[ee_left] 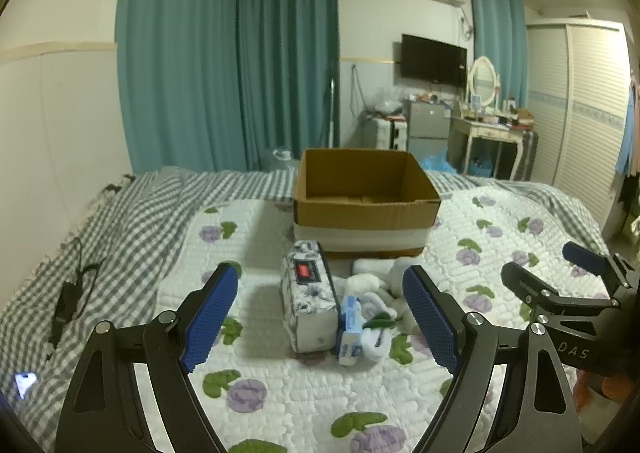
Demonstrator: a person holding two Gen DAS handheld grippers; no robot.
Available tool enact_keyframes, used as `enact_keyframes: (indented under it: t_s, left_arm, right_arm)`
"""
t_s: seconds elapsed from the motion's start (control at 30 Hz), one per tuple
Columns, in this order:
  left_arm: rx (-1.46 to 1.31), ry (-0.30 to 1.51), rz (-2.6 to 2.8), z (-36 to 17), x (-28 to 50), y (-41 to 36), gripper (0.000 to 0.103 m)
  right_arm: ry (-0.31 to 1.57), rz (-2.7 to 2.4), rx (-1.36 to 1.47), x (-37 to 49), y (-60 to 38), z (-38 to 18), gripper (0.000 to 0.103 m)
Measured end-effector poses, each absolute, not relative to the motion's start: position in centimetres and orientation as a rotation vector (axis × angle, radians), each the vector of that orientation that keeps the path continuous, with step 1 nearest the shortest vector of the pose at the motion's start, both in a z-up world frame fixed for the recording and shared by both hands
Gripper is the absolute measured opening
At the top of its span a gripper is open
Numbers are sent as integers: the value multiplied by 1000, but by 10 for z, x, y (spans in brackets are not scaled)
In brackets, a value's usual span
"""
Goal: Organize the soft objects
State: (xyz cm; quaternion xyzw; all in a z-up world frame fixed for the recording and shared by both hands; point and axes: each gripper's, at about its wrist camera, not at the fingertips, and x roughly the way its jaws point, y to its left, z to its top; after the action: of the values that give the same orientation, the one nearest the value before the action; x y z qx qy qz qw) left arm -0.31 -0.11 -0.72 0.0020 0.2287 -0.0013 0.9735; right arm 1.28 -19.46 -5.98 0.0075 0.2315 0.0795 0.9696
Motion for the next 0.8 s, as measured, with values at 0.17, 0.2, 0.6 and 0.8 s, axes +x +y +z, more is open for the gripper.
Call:
enact_keyframes:
  t_s: [0.17, 0.2, 0.6, 0.8]
  left_arm:
    - [3, 462, -2, -7, -3, 0, 86]
    - [2, 462, 0, -8, -3, 0, 86]
    - [0, 465, 3, -10, -4, 0, 86]
    - [0, 466, 2, -10, -4, 1, 86]
  right_arm:
    - [472, 160, 14, 13, -194, -60, 103]
    - [472, 161, 13, 13, -194, -60, 103]
    - [475, 162, 11, 13, -193, -62, 103]
    - [475, 163, 10, 13, -193, -62, 103]
